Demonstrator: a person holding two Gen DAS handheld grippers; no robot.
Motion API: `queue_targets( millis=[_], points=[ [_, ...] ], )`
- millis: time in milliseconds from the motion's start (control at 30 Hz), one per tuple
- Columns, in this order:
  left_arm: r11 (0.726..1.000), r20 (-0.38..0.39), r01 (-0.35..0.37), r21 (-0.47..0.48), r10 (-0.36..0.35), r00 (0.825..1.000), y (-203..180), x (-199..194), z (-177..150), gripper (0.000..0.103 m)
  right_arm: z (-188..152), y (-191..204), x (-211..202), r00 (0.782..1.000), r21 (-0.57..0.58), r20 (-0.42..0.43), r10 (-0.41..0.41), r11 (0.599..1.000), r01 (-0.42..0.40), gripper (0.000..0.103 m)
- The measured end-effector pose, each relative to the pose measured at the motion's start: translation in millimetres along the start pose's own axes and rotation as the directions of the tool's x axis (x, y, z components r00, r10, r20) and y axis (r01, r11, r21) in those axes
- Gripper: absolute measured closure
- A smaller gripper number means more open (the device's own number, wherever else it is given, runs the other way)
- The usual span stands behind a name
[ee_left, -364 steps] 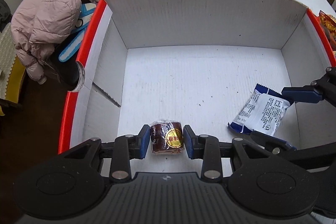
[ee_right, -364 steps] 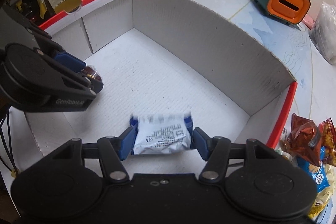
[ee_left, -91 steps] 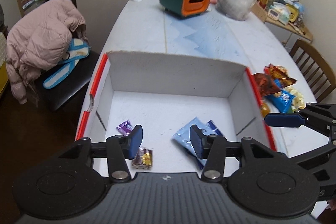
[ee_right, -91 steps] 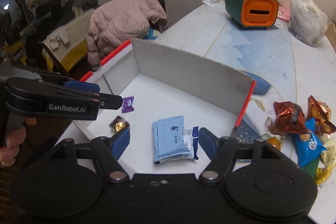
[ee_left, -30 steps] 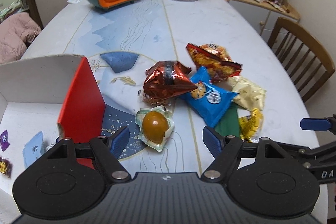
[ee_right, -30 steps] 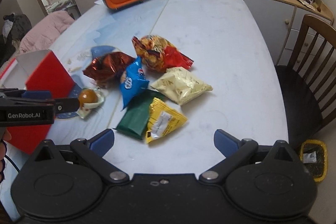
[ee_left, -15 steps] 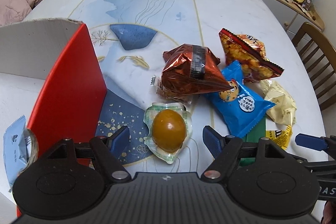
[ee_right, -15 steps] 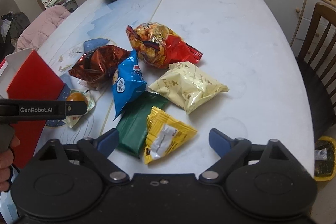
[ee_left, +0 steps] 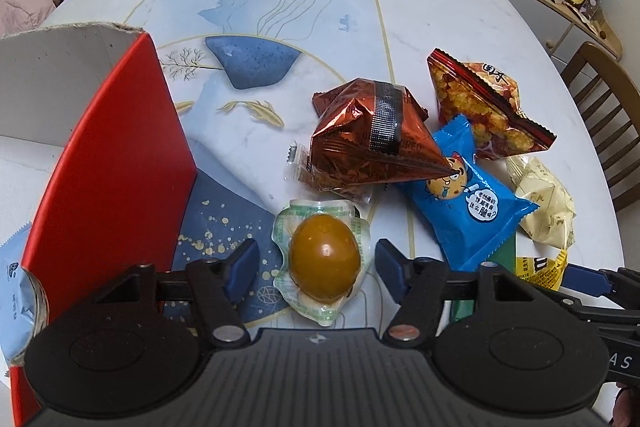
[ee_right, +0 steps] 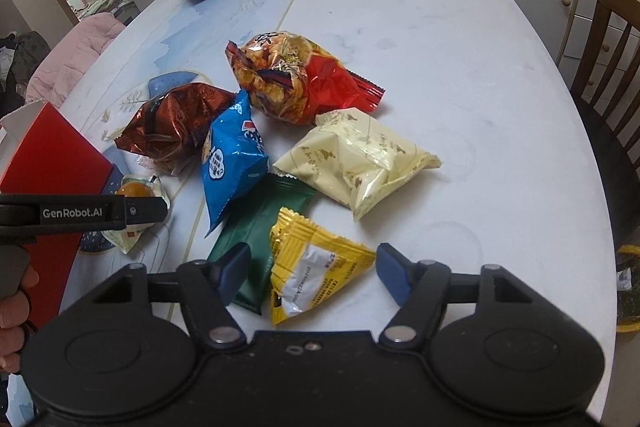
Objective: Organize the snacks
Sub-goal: 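Grasp the amber egg snack with the left gripper while the right grasps the yellow packet, then carry the egg snack and yellow packet over the box with both grippers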
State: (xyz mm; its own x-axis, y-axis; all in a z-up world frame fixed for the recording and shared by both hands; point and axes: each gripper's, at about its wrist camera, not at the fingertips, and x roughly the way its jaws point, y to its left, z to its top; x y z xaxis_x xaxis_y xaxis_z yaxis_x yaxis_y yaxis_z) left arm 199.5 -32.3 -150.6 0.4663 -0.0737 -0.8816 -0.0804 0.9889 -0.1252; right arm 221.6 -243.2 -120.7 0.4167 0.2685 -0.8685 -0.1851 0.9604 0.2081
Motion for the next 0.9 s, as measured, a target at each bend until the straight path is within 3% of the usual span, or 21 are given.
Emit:
queue_targets(
  millis=[233,300,600,900],
  points=[
    [1.0,0.017,0.005,0.016,-0.005,1.0,-3.4,-4.1,-1.1,0.061,-0.8,-1.0,-1.7,1.0,0.006,0.006,-0.019,1.0,0.019,0.055],
    [1.0,0.012,0.013,0.013,-0.013,1.0,-2.1,-4.9,-0.8,0.061,-2.2,-0.4,-2.7,1.0,0.003,0.006,-0.017,1.0,0.017,0.059],
    [1.0,0.009,0.012,0.008,-0.012,1.0,-0.1,-15.7,-8.1,0.062,-10.3,4.5,-15.2,0.999,-0.012,0.022,-0.046,0.999,0.046,0.061],
    [0.999,0.014,0.03,0.039,-0.031,0.999,-4.2,-44.6,-17.3,0.062,-18.2,16.5,-47.9,0.998,-0.03,0.052,-0.023,0.999,0.024,0.061]
  ],
)
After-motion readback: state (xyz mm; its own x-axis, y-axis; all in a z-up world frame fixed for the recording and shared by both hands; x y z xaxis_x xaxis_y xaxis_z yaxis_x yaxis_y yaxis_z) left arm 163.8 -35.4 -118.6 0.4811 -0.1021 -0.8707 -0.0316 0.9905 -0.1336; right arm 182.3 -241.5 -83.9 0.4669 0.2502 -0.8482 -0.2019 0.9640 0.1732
